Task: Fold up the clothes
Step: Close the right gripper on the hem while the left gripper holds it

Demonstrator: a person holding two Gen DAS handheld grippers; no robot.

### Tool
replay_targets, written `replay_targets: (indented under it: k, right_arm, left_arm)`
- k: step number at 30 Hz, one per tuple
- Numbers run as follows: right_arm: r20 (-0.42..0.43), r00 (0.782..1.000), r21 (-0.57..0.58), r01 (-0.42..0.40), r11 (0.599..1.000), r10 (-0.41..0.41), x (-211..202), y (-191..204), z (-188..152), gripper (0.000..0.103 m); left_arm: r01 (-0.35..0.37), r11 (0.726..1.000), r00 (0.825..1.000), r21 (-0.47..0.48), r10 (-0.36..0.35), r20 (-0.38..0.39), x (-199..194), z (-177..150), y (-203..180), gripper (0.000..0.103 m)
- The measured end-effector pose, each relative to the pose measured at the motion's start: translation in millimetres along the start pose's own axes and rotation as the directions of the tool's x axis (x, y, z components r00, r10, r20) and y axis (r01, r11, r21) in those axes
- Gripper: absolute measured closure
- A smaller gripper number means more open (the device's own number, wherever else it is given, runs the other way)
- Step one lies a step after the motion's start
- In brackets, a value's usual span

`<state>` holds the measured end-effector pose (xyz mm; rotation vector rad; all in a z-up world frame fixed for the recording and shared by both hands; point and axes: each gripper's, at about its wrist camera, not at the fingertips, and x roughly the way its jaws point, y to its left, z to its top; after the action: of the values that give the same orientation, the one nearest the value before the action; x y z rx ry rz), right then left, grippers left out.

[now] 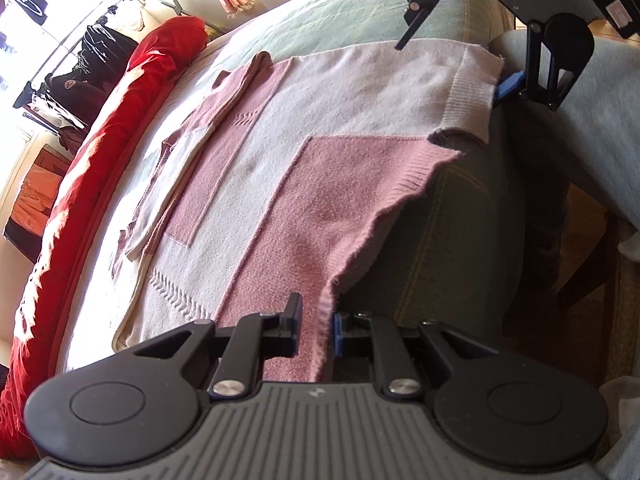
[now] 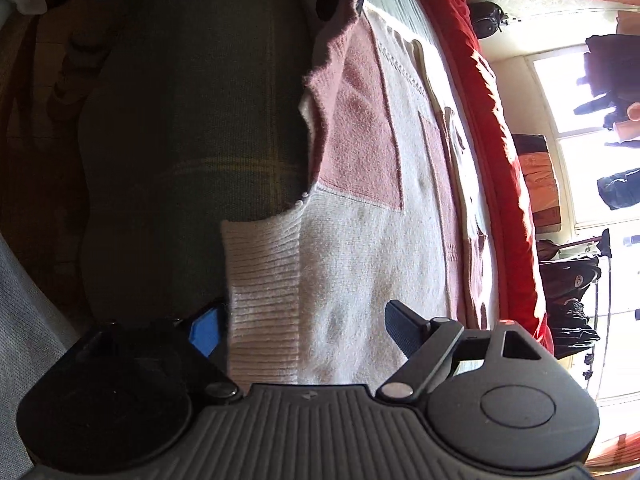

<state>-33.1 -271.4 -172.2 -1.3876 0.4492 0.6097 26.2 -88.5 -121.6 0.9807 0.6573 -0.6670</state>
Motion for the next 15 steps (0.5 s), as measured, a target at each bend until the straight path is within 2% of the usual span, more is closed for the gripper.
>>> replay_targets:
  k: [4, 10, 15]
  right_arm:
    - [-0.013, 0.995, 0.049, 0.104, 0.993, -0.103, -7.2, -6.8, -1.5, 0.016]
    - [-0.118, 0.99, 0.062, 0.085, 0.994, -0.077, 9.8, -6.3, -17.1, 0.016]
    - [-0.091, 0.987, 0.098, 0.144, 0.985, -0.136, 6.6, -10.3, -13.7, 0.018]
  left_arm:
    - [0.002, 1.0, 1.0, 0.001, -0.002, -0.001, -0.3, 0.0, -0.2, 0.089]
    - [-0.005, 1.0, 1.0, -0.008, 0.005, 0.001, -1.6, -0.4, 0.7, 0.086]
    - [-0.006, 1.0, 1.0, -0.009, 0.006, 0.001, -3.0, -0.9, -1.2, 0.085]
